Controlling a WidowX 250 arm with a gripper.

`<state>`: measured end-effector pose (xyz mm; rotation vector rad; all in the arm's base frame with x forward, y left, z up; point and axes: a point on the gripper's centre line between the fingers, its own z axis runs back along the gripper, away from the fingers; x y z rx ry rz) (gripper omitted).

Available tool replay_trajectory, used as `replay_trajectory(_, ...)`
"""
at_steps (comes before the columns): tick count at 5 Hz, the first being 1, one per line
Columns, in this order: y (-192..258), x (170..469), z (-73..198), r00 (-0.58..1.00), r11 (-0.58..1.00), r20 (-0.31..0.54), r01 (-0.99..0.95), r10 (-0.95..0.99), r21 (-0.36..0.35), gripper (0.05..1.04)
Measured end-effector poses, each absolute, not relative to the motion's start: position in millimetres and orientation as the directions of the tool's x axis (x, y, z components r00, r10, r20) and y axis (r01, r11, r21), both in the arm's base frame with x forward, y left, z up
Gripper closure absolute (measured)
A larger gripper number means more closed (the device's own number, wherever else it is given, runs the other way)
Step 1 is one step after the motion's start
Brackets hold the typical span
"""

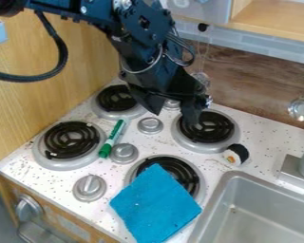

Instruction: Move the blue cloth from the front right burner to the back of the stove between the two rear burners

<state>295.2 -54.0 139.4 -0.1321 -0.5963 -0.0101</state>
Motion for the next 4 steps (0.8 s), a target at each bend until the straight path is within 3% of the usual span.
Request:
replay_trajectory(2,-46,274,120,0.875,0.993,0.483,0.082,-0.029,-0.087,0.091)
replay_trajectory(4,-29,270,92,0.915,0.994,0.395,0.104,-0.086,-0.026,0.091)
